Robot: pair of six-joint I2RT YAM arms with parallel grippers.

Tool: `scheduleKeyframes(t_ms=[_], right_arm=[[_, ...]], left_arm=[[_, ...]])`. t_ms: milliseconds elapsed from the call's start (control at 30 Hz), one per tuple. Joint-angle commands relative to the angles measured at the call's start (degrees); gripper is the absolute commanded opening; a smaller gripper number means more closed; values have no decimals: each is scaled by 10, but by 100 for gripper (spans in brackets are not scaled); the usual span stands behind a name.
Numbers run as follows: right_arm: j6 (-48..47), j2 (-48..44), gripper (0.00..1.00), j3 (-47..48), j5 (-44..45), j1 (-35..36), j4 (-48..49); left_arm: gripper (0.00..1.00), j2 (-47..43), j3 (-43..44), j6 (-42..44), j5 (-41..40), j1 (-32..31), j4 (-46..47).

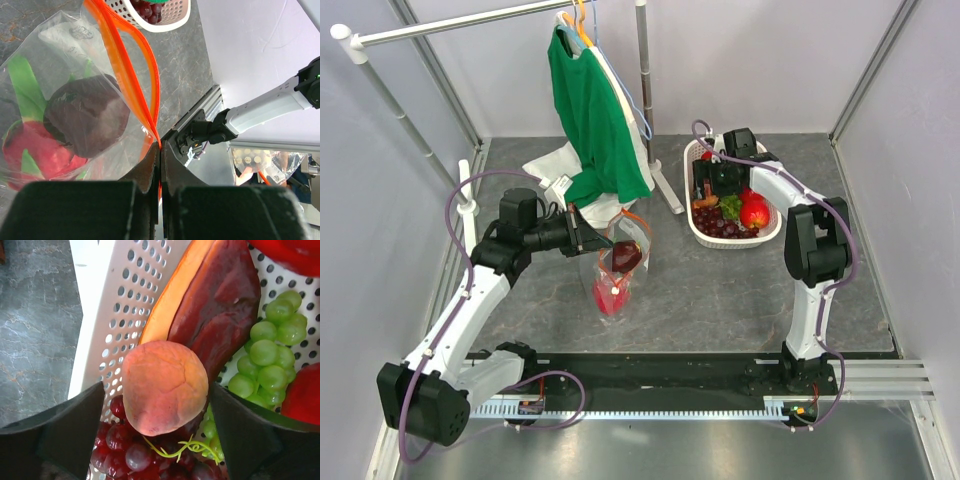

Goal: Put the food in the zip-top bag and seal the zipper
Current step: Fake bread.

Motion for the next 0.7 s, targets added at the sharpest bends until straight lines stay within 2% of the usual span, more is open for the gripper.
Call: scheduleKeyframes(t_ms=[0, 133, 167, 400, 500, 533, 667], right_arm=[[8, 10, 85, 27, -8, -1, 21], [-7, -37, 68, 6, -3, -4, 19], [-12, -51, 60, -5, -2, -4, 18], [-47, -183, 53, -24, -36, -9, -20], [-43, -240, 52, -35, -119, -9, -42], [-42, -270, 52, -53, -174, -8, -45], [-36, -342, 53, -108, -258, 12, -45]], left_arm=[[2, 0, -2, 10, 10, 2, 16], [2, 0, 4, 12, 9, 2, 13], [2, 1, 4, 11, 10, 2, 13], [2, -5, 13, 4, 6, 2, 11], [2, -8, 21, 5, 1, 2, 4], [2, -8, 22, 4, 0, 2, 1], [2, -8, 32, -2, 8, 2, -19]])
